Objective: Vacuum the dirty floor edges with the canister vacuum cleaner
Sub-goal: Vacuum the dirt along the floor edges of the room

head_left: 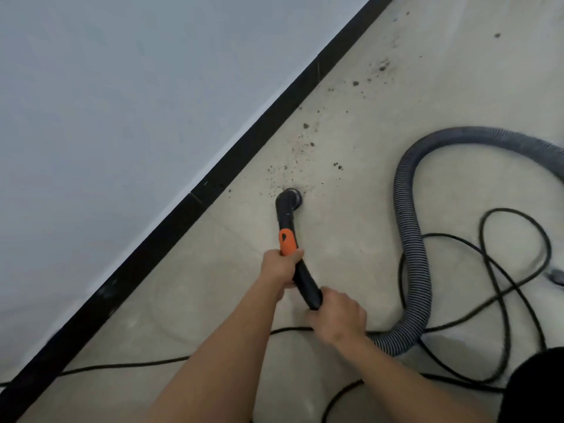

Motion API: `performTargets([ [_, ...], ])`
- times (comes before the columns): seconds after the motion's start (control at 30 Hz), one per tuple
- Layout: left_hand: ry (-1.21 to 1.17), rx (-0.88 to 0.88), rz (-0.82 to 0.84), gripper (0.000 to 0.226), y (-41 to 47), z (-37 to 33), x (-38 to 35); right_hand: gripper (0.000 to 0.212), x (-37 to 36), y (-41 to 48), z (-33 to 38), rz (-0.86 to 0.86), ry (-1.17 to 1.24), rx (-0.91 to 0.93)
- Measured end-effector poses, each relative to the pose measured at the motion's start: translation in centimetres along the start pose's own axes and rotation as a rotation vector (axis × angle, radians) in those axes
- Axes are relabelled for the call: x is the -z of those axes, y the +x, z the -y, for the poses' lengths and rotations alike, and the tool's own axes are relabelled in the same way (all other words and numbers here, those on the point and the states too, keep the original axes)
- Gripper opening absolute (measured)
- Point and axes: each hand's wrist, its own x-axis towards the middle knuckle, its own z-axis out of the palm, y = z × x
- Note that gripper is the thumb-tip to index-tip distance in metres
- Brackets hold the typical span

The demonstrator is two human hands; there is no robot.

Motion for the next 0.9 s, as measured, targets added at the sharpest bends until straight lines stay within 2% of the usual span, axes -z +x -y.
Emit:
performTargets([
  [0.1,0.024,-0.048,0.020,0.036,1.2,-1.2,-1.7,0.016,0.3,1.2,-0.1,-0.059,0.069,-0.057],
  [0.17,0.012,-0.037,0.005,0.036,1.6,-1.2,-0.7,0.015,0.0,1.6,0.6,-0.041,0.059,-0.023],
  [0.33,-0.125,0.097,-0.123,0.029,0.5,2.5,6.8,0.023,-2.8,0.9,4.1,0.117,-0.132,0.227],
  [0.43,-0.198,0.134,-0.202,0.029,0.4,3.7,10.2,0.014,-4.0,1.1,6.5,0.169,-0.156,0.329],
  [0.63,-0.222,0.068,-0.171,0.035,3.6,0.6,9.8,0.016,-2.9,5.4,8.2,0.119,-0.175,0.271],
  [0.73,-0.236,0.034,-0.144,0.032,5.1,-1.3,9.3,0.026,-2.2,7.8,9.2,0.081,-0.163,0.239],
  [0.9,-0.247,0.063,-0.162,0.030,4.2,-0.6,10.5,0.030,-2.4,6.6,10.1,0.089,-0.169,0.279],
])
